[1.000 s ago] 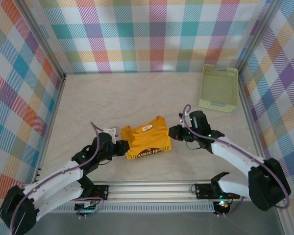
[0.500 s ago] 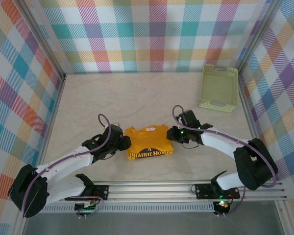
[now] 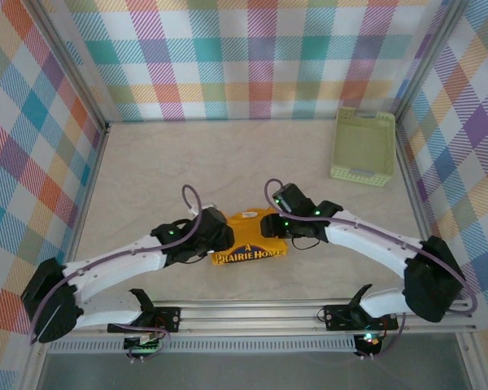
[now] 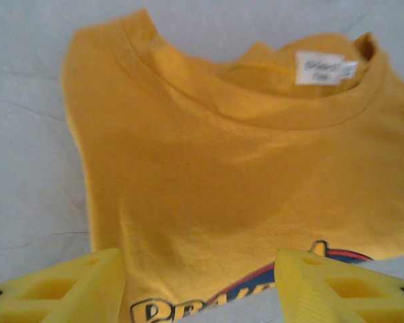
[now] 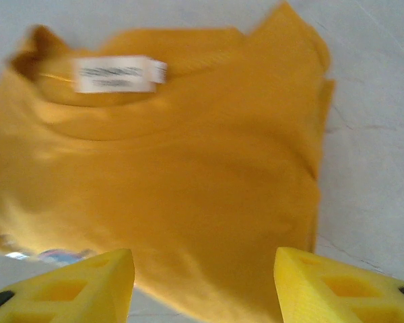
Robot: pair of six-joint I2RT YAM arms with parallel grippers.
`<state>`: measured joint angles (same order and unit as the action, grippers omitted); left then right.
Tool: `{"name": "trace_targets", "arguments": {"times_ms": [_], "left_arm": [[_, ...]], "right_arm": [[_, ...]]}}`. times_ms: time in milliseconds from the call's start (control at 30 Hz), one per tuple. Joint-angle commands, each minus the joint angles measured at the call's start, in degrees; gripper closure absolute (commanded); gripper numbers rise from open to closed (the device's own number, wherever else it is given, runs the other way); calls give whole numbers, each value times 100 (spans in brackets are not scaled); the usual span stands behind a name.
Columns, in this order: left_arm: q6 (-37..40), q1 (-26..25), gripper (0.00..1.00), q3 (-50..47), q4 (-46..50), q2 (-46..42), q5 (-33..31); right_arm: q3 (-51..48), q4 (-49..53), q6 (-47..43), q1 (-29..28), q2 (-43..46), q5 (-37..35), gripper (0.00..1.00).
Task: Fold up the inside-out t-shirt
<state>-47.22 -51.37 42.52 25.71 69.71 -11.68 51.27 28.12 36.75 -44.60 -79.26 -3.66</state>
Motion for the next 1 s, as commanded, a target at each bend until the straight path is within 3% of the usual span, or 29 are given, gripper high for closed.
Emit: {"name": "trace_targets", "arguments": {"times_ms": [0, 267, 433, 600, 800, 967], "left_arm": [[-523, -26, 40, -220, -313, 520, -60], [-312, 379, 42, -228, -550, 1429, -16], [378, 1226, 43, 96, -468, 1824, -158], [1074, 2451, 43, 1087, -380, 2698, -125], [1159, 3759, 42, 3385, 527, 4144, -106], [1132, 4008, 38, 4686, 1599, 4337, -430]], "right_arm": [[-317, 203, 398, 22, -411, -261, 44], [-502, -806, 554, 56, -1009, 331, 47], [-64, -1405, 439, 525, -1639, 761, 55], [1512, -1464, 152, 610, -2881, 995, 57], [4284, -867, 252, 725, -4684, 877, 54], [5829, -152, 145, 1090, -5112, 1113, 42]]}}
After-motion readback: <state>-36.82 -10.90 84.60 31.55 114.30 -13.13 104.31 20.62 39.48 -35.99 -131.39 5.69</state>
